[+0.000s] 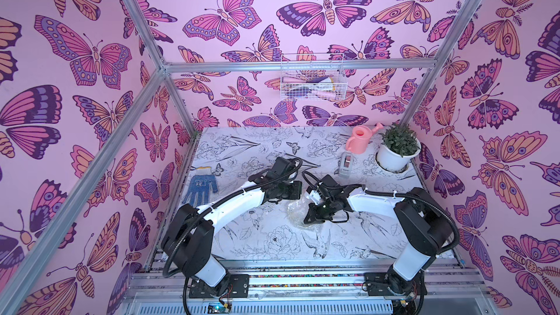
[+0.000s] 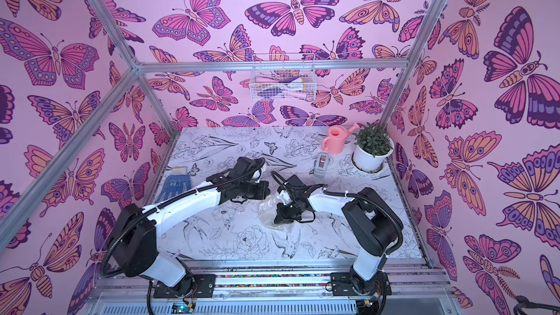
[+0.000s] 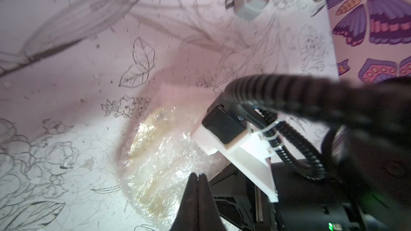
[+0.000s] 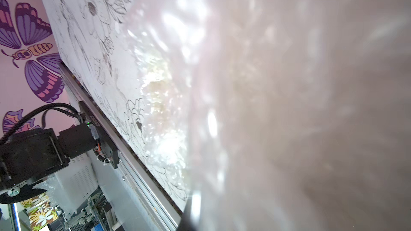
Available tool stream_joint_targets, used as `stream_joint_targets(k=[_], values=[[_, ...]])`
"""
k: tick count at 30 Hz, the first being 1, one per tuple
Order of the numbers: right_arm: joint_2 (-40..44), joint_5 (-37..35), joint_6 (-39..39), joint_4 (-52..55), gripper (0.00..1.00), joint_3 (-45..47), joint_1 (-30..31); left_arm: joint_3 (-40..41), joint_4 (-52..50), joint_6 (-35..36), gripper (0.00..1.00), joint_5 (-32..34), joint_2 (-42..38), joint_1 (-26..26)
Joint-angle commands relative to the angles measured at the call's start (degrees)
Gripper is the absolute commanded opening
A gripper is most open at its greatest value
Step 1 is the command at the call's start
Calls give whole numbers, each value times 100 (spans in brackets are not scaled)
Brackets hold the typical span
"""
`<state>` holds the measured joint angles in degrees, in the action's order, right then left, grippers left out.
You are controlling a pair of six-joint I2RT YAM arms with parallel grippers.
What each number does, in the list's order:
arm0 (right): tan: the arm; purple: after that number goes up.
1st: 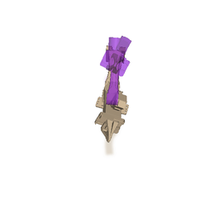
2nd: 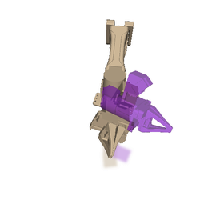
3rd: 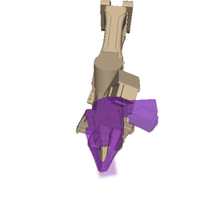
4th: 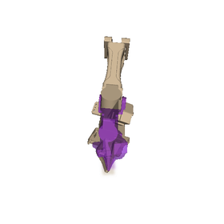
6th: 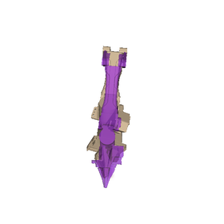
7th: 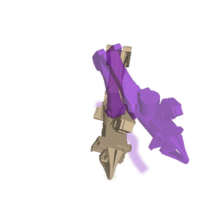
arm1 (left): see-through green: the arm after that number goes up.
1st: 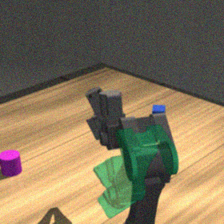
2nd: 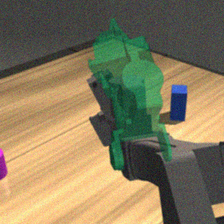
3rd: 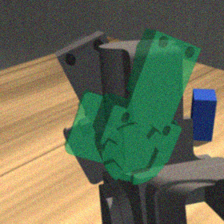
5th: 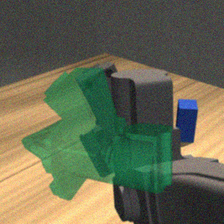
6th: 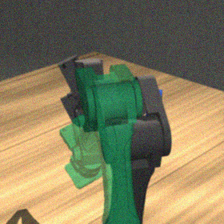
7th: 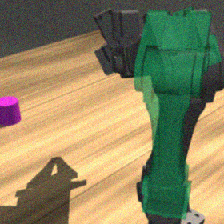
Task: Wrap dinner plates in bubble wrap
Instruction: Stick the tape on the bubble wrap, then reset both arms
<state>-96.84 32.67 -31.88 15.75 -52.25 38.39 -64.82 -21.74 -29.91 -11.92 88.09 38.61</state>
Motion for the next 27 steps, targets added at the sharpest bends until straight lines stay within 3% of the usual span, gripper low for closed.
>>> stream_joint_targets(k=[1,4,6,8,9,10,11,14,17,20,22,24,26,27], values=[[910,-419,139,428,0,-239,-459,103,-422,344,11,549,-295,-219],[1529,-889,494,786,13,-74,-1163,400,-422,611,24,1118,-618,-523],[1865,-1401,828,1026,37,27,-1713,684,-347,748,42,1502,-845,-801],[2079,-1950,1156,1177,55,91,-2259,910,-309,884,59,1872,-1005,-1120],[2173,-2266,1312,1189,73,145,-2551,1016,-289,935,71,2130,-1088,-1289],[2238,-2593,1430,1143,99,195,-2789,1105,-251,989,94,2374,-1150,-1432],[2292,-3033,1563,1061,100,283,-3034,1211,-181,1064,100,2757,-1210,-1566],[2346,-3863,1794,362,100,706,-3688,1640,358,1356,100,4026,-1277,-1840],[2204,-3890,1935,-1019,99,1350,-4216,2328,1702,1971,100,4903,-1180,-2121],[1984,-4340,2093,-2921,99,2168,-4250,3226,3471,2600,99,4847,-1004,-2557],[1992,-4364,2147,-3024,99,2084,-4261,3893,4957,2656,99,4754,-921,-2820],[1983,-4349,2144,-4351,99,2552,-4261,4035,5618,2656,99,4754,-892,-3000],[1883,-4333,2078,-5109,99,2764,-4261,4344,7041,2656,99,4754,-608,-3203],[1762,-4204,2100,-5316,99,2789,-4273,4325,6931,2656,99,4754,-498,-3354]])
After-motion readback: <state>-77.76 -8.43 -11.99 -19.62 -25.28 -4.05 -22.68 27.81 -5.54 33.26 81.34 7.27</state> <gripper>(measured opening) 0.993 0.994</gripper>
